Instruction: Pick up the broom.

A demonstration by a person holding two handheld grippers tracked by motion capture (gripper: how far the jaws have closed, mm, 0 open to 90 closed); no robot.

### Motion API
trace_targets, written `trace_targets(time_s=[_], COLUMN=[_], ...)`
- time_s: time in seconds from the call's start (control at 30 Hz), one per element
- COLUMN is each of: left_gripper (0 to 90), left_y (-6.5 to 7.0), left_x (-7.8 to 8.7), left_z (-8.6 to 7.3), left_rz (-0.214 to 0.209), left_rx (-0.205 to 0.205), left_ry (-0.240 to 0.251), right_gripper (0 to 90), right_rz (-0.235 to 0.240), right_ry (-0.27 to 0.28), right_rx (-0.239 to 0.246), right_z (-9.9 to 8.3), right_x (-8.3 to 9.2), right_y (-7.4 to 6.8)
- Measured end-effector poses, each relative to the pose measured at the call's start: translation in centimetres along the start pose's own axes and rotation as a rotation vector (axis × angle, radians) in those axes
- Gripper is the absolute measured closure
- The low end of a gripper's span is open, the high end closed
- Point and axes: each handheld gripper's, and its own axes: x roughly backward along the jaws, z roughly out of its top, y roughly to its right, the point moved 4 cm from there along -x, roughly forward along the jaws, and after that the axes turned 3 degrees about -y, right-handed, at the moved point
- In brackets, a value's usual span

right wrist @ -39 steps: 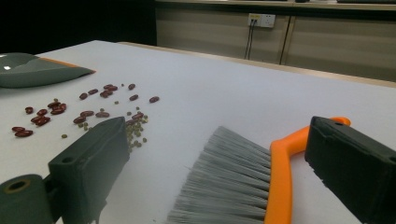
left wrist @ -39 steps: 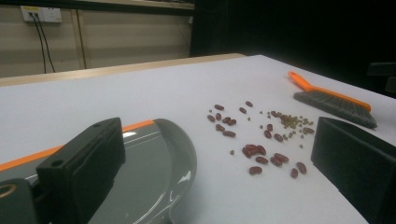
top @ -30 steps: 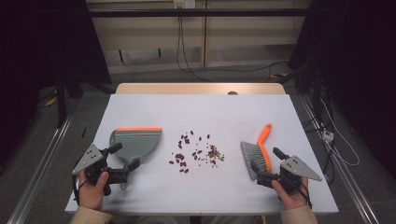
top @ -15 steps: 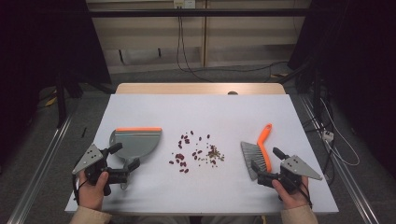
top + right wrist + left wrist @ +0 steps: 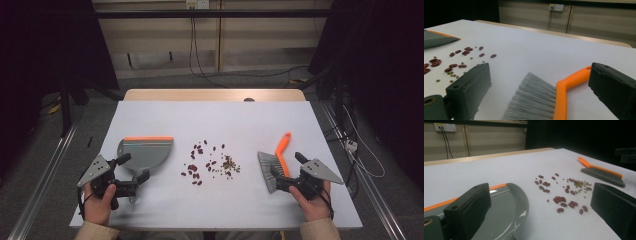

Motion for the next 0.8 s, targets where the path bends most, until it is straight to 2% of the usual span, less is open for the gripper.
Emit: trace_targets(time_s=[0.13,0.33,0.43,0.63,0.67,0.73,0.8], left_gripper=[2.8,2.8,2.8,2.8,2.8,2.8,2.8], left_y=[0.0,0.0,0.0,0.0,0.0,0.1,0.1], left_x=[0.1,0.0,0.0,0.0,0.0,0.0,-0.1], left_z=[0.0,-0.1,-0.1,-0.1,-0.1,-0.2,-0.2], left_rz=[0.003,0.002,0.003,0.004,0.003,0.002,0.002], left_rx=[0.001,-0.005,-0.004,0.0,0.001,-0.002,0.0], left_ry=[0.0,-0.006,-0.005,-0.009,-0.007,-0.01,-0.009], right_gripper=[4.2,4.0,4.5,5.1,3.5,7.4,7.2], right_rz=[-0.015,-0.031,-0.059,-0.077,-0.079,-0.086,-0.112], right_ry=[-0.018,-0.042,-0.047,-0.071,-0.088,-0.101,-0.116], right_rx=[-0.022,-0.021,-0.051,-0.064,-0.098,-0.11,-0.117], right_z=[0.4,0.9,1.4,1.9,2.0,2.0,2.1], right_x=[-0.5,-1.0,-1.7,-2.5,-3.0,-3.5,-4.0], right_y=[0.5,1.4,2.1,3.0,3.5,3.9,4.3])
